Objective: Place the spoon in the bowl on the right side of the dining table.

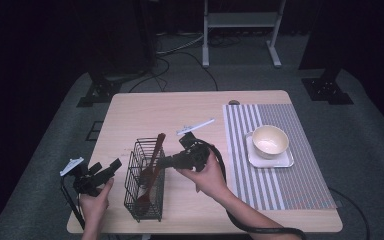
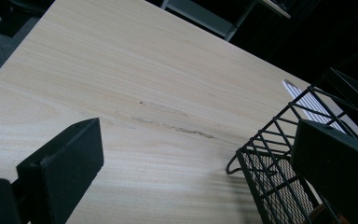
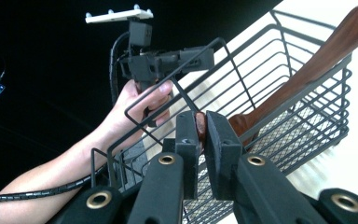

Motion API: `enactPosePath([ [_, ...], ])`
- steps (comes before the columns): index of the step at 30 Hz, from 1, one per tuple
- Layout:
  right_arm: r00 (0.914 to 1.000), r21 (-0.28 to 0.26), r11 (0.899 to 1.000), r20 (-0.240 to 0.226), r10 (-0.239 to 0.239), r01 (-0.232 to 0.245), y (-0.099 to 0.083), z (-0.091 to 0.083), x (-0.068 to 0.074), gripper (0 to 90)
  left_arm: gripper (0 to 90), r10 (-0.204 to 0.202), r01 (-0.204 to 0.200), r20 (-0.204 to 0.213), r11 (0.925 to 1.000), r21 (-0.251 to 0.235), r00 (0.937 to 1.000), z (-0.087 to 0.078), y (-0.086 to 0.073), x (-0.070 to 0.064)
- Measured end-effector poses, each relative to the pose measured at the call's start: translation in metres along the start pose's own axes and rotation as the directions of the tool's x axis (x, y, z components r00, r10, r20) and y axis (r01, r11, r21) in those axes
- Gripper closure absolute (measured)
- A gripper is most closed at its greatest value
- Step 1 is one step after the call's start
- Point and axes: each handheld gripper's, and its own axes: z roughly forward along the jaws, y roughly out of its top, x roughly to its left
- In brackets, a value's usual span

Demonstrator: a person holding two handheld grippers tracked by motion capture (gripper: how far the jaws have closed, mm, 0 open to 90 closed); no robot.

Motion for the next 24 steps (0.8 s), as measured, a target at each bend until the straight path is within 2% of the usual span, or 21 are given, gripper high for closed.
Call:
enactPosePath([
  [11, 0.9997, -0.034, 0.999, -0.01, 0.02, -0.021, 0.009, -0.02, 0.001, 83.8, 1.6, 0.005, -0.005, -0.004, 1.0, 0.004, 1.0, 0.0, 0.0, 0.0],
  [18, 0.9975, -0.059, 0.997, -0.043, 0.056, -0.058, 0.014, -0.034, -0.004, 83.8, 1.6, 0.007, -0.007, -0.006, 1.0, 0.004, 1.0, 0.0, 0.0, 0.0],
  [24, 0.9975, -0.06, 0.997, -0.045, 0.055, -0.057, 0.017, -0.039, -0.004, 83.8, 1.6, 0.007, -0.007, -0.007, 1.0, 0.004, 1.0, -0.001, 0.0, 0.0],
])
